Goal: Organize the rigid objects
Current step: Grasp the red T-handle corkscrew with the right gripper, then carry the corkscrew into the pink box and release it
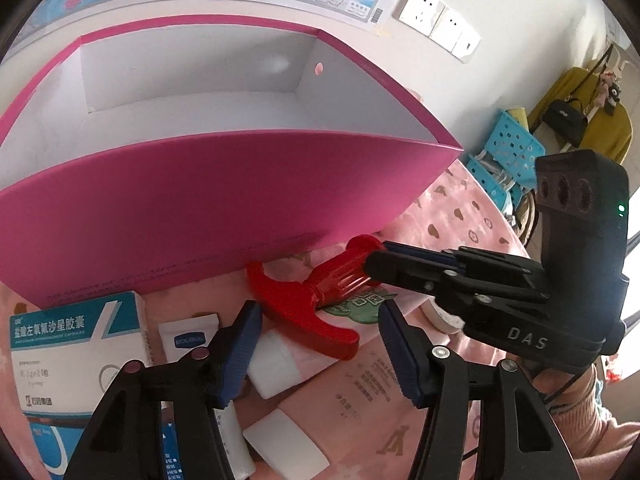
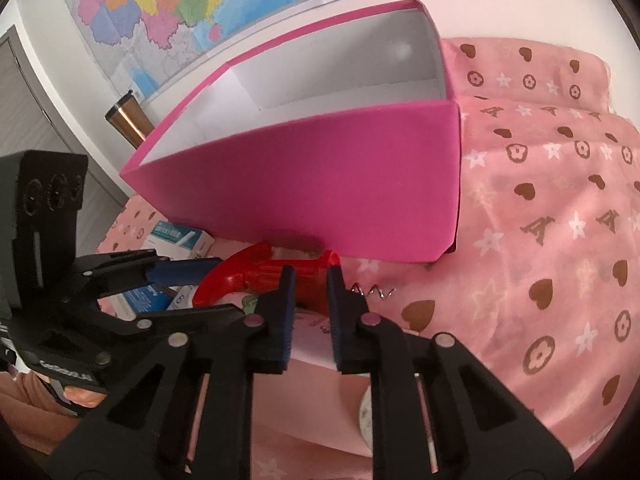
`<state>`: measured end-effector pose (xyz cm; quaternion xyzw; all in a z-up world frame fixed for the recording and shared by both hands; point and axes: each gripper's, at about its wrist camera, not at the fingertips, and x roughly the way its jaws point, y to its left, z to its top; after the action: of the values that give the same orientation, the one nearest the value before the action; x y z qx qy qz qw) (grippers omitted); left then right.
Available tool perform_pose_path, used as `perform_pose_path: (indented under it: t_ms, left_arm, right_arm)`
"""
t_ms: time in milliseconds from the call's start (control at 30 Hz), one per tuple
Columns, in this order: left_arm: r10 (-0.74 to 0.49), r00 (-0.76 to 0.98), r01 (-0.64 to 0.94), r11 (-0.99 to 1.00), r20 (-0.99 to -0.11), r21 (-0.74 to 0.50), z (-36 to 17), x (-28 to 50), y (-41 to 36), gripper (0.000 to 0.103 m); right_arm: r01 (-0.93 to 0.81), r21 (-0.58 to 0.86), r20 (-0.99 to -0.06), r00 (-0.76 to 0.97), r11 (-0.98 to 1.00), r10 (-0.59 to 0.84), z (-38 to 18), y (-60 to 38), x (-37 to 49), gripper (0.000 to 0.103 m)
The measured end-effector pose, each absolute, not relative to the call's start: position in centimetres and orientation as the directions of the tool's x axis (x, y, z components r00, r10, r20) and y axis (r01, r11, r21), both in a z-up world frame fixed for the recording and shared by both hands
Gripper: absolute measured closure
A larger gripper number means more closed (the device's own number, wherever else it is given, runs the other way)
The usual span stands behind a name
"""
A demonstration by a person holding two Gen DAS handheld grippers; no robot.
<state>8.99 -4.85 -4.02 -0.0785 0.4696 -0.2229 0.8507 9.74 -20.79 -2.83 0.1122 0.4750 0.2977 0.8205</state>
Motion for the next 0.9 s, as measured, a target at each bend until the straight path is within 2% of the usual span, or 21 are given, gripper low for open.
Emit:
perform_pose_path:
  t_ms: [400, 500, 900]
  left_arm:
    - [-0.478, 0.482, 0.296, 0.878, -0.734, -0.376, -3.4, 7.9, -4.3, 0.044]
    - [-0.486, 0.49, 0.293, 0.874, -0.724, -0.388, -3.0, 7.6, -4.1, 0.047]
    - [-0.487, 0.591, 0.32, 0.873, -0.642, -0.367, 1.7, 4.7, -3.3, 0.047]
  right_arm:
    - [-0.422, 0.472, -0.661, 0.412, 0.774, 0.627, -0.2, -20.7, 7.4, 0.093]
    - [-0.43, 0.474, -0.649, 0.419, 0.768, 0.635, 0.4, -20.9, 6.9, 0.094]
    - [-0.524, 0.436, -0.562, 0.477, 0.731, 0.676, 5.9, -20.5, 4.7, 0.095]
